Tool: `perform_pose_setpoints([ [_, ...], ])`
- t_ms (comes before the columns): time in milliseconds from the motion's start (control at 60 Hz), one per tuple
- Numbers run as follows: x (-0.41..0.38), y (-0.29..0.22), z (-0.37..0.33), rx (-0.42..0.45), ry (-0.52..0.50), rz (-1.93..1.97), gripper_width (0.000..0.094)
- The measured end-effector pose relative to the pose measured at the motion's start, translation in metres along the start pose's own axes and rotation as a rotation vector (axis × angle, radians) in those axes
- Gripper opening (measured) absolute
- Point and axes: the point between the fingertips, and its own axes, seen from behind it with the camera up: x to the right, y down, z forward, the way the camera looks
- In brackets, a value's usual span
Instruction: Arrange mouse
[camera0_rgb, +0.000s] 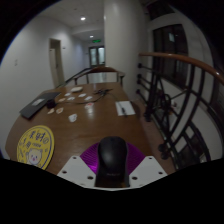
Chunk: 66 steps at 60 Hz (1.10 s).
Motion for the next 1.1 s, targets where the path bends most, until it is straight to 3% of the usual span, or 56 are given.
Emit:
perform_pose_setpoints([
  [67, 0.004, -0.026, -0.019, 0.057, 0.042, 0.036, 0.0328],
  [250, -0.093, -0.130, -0.107, 0.262, -0.057, 0.051, 0.0351],
  [333, -0.155, -0.147, -0.122, 0.299, -0.116, 0.027, 0.0373],
  [417, -0.211, -0.129, -0.106, 0.259, -0.165, 0.005, 0.0374],
  [567, -0.257, -0.041, -0.047, 0.064, -0.158, -0.040, 0.0376],
  [650, -0.255, -0.008, -0.026, 0.013, -0.089, -0.062, 0.0377],
  [750, -0.257, 0.011, -0.013, -0.025, -0.077, -0.055, 0.0377],
  [817, -0.249, 0.014, -0.008, -0.015, -0.045, -0.063, 0.0392],
  [983, -0.246, 0.016, -0.008, -0.047, -0.085, -0.139, 0.0539],
  [1050, -0.242, 0.017, -0.019, -0.079, -0.128, -0.186, 0.0682],
  [1067, -0.241, 0.016, -0.022, -0.076, -0.143, -0.199, 0.0817],
  [1100, -0.240, 0.013, -0.031, -0.066, -0.175, -0.221, 0.0870],
])
